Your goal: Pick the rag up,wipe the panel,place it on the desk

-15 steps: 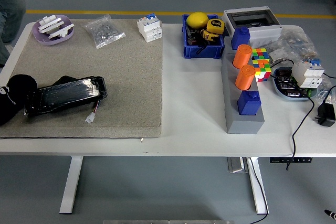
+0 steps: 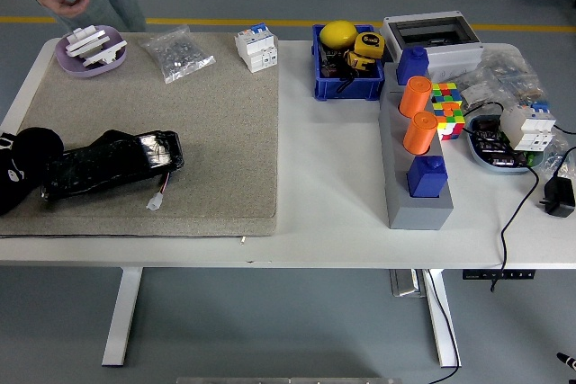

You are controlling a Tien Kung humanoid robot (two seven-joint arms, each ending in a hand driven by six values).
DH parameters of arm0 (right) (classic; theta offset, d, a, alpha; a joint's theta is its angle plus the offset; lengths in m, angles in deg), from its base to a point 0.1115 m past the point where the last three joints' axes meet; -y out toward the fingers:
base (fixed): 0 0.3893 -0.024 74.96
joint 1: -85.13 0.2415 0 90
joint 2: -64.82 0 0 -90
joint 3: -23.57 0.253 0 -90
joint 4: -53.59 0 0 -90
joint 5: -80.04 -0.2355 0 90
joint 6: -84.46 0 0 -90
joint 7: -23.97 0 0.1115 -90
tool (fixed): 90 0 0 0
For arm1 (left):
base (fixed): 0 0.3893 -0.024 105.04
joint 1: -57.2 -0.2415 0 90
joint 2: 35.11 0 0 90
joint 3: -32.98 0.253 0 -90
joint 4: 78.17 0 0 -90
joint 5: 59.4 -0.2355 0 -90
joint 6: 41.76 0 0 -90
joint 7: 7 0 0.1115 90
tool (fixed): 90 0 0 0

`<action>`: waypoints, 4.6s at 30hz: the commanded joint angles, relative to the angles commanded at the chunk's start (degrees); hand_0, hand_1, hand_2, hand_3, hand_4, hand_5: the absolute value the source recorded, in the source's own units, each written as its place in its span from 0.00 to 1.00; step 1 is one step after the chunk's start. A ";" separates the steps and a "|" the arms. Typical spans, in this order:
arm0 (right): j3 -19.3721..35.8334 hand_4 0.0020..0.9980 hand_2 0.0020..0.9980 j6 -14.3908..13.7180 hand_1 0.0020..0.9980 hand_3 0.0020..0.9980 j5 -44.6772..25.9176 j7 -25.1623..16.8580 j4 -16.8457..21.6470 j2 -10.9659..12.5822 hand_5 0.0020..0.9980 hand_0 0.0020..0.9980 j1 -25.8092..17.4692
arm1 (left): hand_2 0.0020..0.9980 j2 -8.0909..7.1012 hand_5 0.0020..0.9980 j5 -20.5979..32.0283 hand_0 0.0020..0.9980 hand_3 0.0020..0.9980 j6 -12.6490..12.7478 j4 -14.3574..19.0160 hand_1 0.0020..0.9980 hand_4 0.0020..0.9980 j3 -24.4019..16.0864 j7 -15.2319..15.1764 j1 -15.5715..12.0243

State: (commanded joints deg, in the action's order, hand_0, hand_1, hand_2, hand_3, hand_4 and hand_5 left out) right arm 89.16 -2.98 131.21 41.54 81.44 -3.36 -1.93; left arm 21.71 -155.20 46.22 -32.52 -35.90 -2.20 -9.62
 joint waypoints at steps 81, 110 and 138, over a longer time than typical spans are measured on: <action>0.10 1.00 0.72 -0.46 0.67 0.71 -1.02 -0.61 -1.65 0.45 0.65 0.77 -0.27 | 0.55 7.49 0.00 -12.54 0.22 0.44 6.97 31.54 0.13 0.05 -14.63 13.87 -20.66; -0.14 1.00 0.72 -0.44 0.66 0.71 -1.14 -0.66 -1.47 0.61 0.65 0.77 0.09 | 0.55 8.39 0.00 -8.70 0.23 0.44 7.69 30.19 0.13 0.05 -2.11 13.38 -13.08; -1.24 1.00 0.72 -0.12 0.66 0.70 -1.77 -0.53 -1.44 0.94 0.64 0.77 0.14 | 0.55 10.10 0.00 -8.98 0.23 0.44 8.43 29.03 0.13 0.05 9.69 13.41 -5.29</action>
State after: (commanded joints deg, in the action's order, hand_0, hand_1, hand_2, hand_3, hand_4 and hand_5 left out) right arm 87.92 -3.10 129.44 41.01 80.00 -2.42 -1.79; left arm 31.80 -164.18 54.65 -3.49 -26.21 11.20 -14.91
